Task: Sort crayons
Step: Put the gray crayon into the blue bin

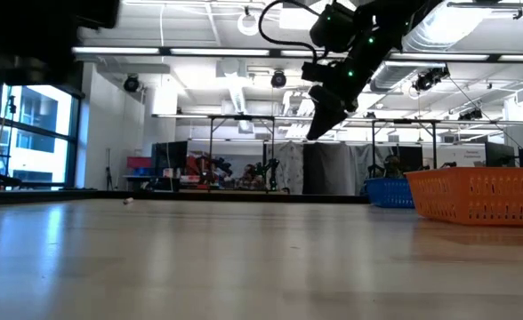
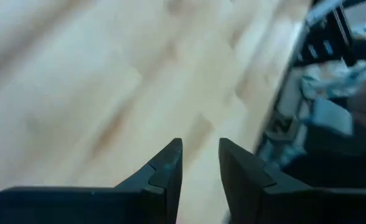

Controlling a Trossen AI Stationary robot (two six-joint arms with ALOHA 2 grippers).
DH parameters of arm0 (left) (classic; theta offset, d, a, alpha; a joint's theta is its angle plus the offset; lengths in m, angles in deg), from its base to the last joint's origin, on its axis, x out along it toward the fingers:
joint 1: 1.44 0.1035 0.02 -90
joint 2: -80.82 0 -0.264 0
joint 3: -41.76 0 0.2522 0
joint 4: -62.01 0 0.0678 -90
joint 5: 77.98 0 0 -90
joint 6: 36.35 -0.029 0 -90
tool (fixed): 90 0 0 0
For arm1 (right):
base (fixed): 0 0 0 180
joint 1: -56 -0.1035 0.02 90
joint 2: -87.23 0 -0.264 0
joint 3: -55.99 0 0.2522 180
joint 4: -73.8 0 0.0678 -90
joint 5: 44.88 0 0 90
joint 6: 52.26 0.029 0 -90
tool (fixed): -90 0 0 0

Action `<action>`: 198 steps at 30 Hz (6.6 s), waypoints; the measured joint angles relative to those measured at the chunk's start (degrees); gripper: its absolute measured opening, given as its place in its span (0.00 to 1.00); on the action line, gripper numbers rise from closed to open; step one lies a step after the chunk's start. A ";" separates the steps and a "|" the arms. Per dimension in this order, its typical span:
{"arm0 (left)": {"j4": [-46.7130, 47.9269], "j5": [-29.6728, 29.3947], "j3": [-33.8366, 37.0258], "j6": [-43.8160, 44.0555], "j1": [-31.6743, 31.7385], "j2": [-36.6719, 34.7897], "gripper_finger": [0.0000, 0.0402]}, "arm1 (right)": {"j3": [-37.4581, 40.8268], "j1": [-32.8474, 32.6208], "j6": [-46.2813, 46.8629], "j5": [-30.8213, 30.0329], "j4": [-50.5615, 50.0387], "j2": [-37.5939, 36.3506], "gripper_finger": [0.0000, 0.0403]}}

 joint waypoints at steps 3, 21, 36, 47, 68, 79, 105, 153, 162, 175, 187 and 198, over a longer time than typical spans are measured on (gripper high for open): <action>2.86 -2.89 -0.02 -6.94 4.47 -0.32 0.23 | 0.00 1.18 -0.74 -0.01 -0.01 0.00 0.32; 29.86 -18.22 0.00 -24.48 35.41 -0.26 0.25 | 0.00 3.98 -1.69 0.45 -0.01 0.00 0.32; 19.29 -19.26 0.05 -28.16 51.12 6.53 0.40 | 0.00 4.03 -4.60 1.72 -1.04 0.00 0.32; 15.89 -17.46 0.07 -13.52 56.76 20.52 0.41 | 0.00 5.93 -6.01 1.50 -3.98 0.00 0.32; 7.86 -13.74 0.07 -15.01 63.64 23.61 0.41 | 0.00 6.35 -6.01 1.49 -4.35 0.00 0.32; 6.99 -13.15 -0.24 -13.81 65.17 26.25 0.25 | 0.00 6.35 -6.01 1.49 -4.33 0.00 0.32; 10.90 -13.83 0.35 -17.04 58.68 18.65 0.00 | 0.00 6.35 -7.04 1.44 -6.98 -0.84 0.32; -47.69 -56.90 0.07 -67.92 6.99 8.06 0.00 | 0.00 -13.36 -12.58 32.80 34.86 -5.56 0.32; -64.56 -56.34 0.07 -79.82 6.99 14.69 0.00 | 0.02 -13.17 -10.96 34.53 39.63 -2.91 0.32; -68.45 -52.01 0.07 -79.55 7.41 16.09 0.00 | 0.02 -13.26 -8.74 34.93 41.11 -2.91 0.32; -68.40 -47.23 0.07 -78.48 10.70 16.09 0.00 | 0.02 -15.10 -8.03 34.66 41.23 -2.91 0.30; -68.42 -43.95 0.07 -77.80 10.81 16.09 0.00 | 0.02 -15.14 -8.30 34.86 41.30 -2.91 0.03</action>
